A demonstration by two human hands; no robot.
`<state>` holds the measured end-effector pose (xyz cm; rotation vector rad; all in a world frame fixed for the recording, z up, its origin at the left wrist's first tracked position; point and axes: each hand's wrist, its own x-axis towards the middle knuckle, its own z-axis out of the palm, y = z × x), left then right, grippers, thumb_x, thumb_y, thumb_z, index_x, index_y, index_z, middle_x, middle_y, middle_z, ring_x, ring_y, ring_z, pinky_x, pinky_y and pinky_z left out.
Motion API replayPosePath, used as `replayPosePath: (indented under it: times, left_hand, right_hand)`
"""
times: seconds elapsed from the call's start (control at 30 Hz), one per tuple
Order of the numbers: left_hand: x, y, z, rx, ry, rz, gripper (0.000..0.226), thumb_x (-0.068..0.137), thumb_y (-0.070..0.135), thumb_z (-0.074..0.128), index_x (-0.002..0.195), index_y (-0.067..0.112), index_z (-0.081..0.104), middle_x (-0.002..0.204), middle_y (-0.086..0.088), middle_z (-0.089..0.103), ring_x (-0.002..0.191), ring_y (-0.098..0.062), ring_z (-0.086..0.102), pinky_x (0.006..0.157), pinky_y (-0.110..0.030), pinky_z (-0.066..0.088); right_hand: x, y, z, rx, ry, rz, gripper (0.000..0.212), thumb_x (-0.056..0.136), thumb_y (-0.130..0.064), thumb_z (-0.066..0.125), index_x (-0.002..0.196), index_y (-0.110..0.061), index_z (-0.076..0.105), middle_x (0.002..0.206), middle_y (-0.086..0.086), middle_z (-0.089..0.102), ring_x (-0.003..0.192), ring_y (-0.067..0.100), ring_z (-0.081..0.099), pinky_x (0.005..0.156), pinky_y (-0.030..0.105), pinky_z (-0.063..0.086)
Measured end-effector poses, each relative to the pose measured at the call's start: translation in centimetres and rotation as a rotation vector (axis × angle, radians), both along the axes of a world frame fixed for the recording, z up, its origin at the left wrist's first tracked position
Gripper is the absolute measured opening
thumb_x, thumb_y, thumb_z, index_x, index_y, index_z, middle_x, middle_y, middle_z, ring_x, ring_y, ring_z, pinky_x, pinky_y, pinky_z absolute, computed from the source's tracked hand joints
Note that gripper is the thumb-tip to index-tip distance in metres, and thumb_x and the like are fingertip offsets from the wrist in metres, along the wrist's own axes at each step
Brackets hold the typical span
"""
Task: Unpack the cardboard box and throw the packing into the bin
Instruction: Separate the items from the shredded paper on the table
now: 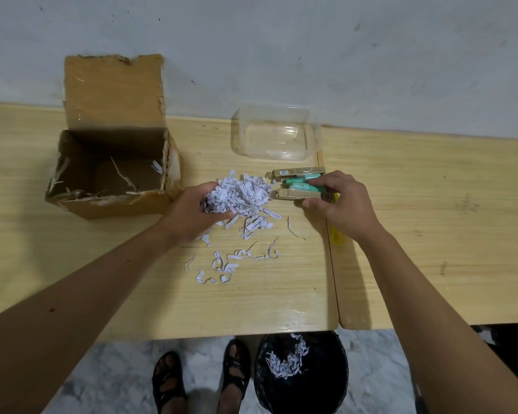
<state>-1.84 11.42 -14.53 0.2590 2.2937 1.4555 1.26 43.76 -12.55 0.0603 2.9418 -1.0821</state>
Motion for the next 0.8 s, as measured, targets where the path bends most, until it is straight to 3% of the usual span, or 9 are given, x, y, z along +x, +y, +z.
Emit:
replayPosePath:
  times: [0.2, 0.27, 0.37, 0.43, 0.5, 0.57, 0.67, 0.8]
  left_hand:
    - [0.1, -0.1, 0.1, 0.005, -0.020, -0.009, 0.034, 0.085, 0.016, 0.085, 0.115, 0.017, 0.071, 0.102, 0.006, 0.081, 0.095, -0.006, 0.077, 0.084, -0.022, 0.058]
    - [0.1, -0.1, 0.2, 0.005, -0.022, -0.006, 0.033, 0.085, 0.017, 0.085, 0.114, 0.018, 0.071, 0.101, 0.007, 0.081, 0.094, -0.005, 0.077, 0.083, -0.021, 0.058]
    - [0.2, -0.1, 0.1, -0.017, -0.007, 0.001, 0.027, 0.083, 0.019, 0.087, 0.103, 0.026, 0.070, 0.086, 0.013, 0.079, 0.078, 0.001, 0.073, 0.071, -0.015, 0.053]
    - [0.3, -0.1, -0.1, -0.038, 0.004, 0.017, 0.028, 0.082, 0.023, 0.088, 0.098, 0.028, 0.066, 0.072, 0.007, 0.074, 0.064, 0.002, 0.063, 0.067, -0.017, 0.048]
    - [0.4, 0.0, -0.1, -0.057, 0.018, 0.029, 0.035, 0.082, 0.021, 0.088, 0.097, 0.028, 0.058, 0.054, 0.012, 0.055, 0.051, 0.002, 0.046, 0.058, -0.012, 0.038]
    - [0.6, 0.0, 0.1, -0.057, 0.046, 0.005, 0.041, 0.083, 0.008, 0.086, 0.085, 0.029, 0.051, 0.046, 0.023, 0.048, 0.044, 0.007, 0.044, 0.053, -0.005, 0.033]
    - [0.6, -0.4, 0.2, -0.077, 0.068, -0.027, 0.045, 0.082, 0.008, 0.087, 0.077, 0.031, 0.049, 0.055, 0.028, 0.059, 0.052, 0.011, 0.052, 0.057, -0.008, 0.037]
    - [0.8, -1.2, -0.1, -0.081, 0.105, -0.069, 0.037, 0.078, 0.018, 0.091, 0.087, 0.032, 0.058, 0.072, 0.019, 0.069, 0.064, 0.003, 0.059, 0.064, -0.021, 0.047]
  right_hand:
    - [-0.2, -0.7, -1.3, -0.122, 0.064, -0.115, 0.043, 0.072, -0.026, 0.093, 0.111, -0.016, 0.078, 0.113, -0.004, 0.066, 0.104, 0.013, 0.066, 0.095, 0.021, 0.053]
    - [-0.1, -0.9, -1.4, -0.096, 0.083, -0.129, 0.043, 0.072, -0.028, 0.093, 0.110, -0.017, 0.078, 0.113, -0.004, 0.065, 0.105, 0.013, 0.065, 0.095, 0.024, 0.054]
    - [0.4, -1.2, -1.1, 0.006, 0.085, -0.140, 0.043, 0.076, -0.028, 0.089, 0.116, -0.020, 0.075, 0.118, -0.004, 0.062, 0.115, 0.021, 0.056, 0.100, 0.027, 0.044]
    - [1.5, -1.9, -0.6, 0.038, 0.133, -0.169, 0.039, 0.081, -0.024, 0.083, 0.118, -0.020, 0.072, 0.121, -0.001, 0.060, 0.117, 0.024, 0.053, 0.098, 0.024, 0.038]
    - [3.1, -3.2, 0.0, -0.004, 0.209, -0.180, 0.028, 0.086, -0.020, 0.076, 0.114, -0.018, 0.072, 0.115, 0.001, 0.061, 0.108, 0.022, 0.058, 0.093, 0.028, 0.044]
    - [4.6, -4.6, 0.1, -0.053, 0.223, -0.131, 0.020, 0.090, -0.020, 0.070, 0.109, -0.017, 0.073, 0.107, -0.001, 0.063, 0.092, 0.015, 0.062, 0.085, 0.030, 0.052]
    - [5.9, -6.8, -0.5, -0.083, 0.132, -0.039, 0.026, 0.093, -0.020, 0.070, 0.120, -0.020, 0.072, 0.108, -0.004, 0.063, 0.089, 0.010, 0.062, 0.084, 0.026, 0.053]
    - [6.1, -9.5, -1.3, -0.186, 0.025, 0.026, 0.044, 0.092, -0.020, 0.066, 0.136, -0.017, 0.064, 0.116, -0.003, 0.064, 0.101, 0.014, 0.065, 0.093, 0.031, 0.054]
